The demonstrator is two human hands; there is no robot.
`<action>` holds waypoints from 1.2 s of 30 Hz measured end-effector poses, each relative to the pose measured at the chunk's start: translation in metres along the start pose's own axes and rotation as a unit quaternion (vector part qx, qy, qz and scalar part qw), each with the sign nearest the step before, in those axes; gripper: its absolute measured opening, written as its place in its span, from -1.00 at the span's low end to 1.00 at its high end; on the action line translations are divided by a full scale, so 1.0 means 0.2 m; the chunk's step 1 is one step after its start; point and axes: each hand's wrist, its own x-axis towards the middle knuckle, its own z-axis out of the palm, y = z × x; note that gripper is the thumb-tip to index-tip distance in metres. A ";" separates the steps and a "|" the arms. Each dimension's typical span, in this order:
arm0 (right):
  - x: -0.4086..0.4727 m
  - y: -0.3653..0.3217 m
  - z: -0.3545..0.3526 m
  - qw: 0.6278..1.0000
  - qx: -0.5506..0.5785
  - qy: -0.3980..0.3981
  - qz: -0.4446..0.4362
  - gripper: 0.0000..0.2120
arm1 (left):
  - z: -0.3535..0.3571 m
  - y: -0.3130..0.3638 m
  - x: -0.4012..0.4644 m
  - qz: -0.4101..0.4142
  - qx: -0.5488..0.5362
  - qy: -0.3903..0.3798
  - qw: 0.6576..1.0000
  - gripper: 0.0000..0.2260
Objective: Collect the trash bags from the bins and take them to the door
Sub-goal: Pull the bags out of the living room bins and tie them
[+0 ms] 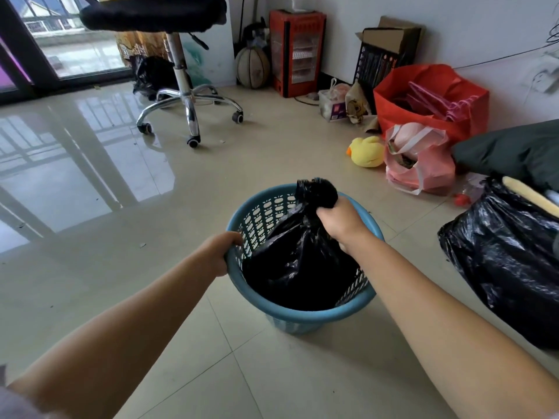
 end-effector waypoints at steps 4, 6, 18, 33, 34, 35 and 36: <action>0.06 -0.27 -0.06 0.995 0.052 0.071 -0.052 -0.86 | 0.13 0.01 0.00 0.056 -0.084 0.012 0.995 -0.85; 0.08 -0.41 -0.17 0.988 0.040 0.116 -0.094 -0.86 | 0.18 0.01 -0.01 0.082 -0.135 0.046 0.986 -0.80; -0.06 -0.60 -0.68 0.947 -0.027 0.258 -0.188 -0.74 | 0.25 0.07 0.12 0.128 -0.348 0.166 0.914 -0.60; -0.13 0.30 -0.25 0.992 -0.114 0.059 -0.021 -0.73 | 0.51 -0.22 -0.28 0.083 -0.028 -0.007 0.996 -0.38; -0.13 0.32 -0.24 0.993 -0.109 0.040 0.004 -0.74 | 0.57 -0.25 -0.35 0.088 0.035 -0.063 0.993 -0.42; -0.13 0.33 -0.24 0.995 -0.097 0.018 0.026 -0.75 | 0.61 -0.27 -0.41 0.103 0.080 -0.120 0.984 -0.44; -0.13 0.35 -0.23 0.996 -0.073 -0.004 0.042 -0.77 | 0.64 -0.27 -0.45 0.123 0.115 -0.164 0.972 -0.45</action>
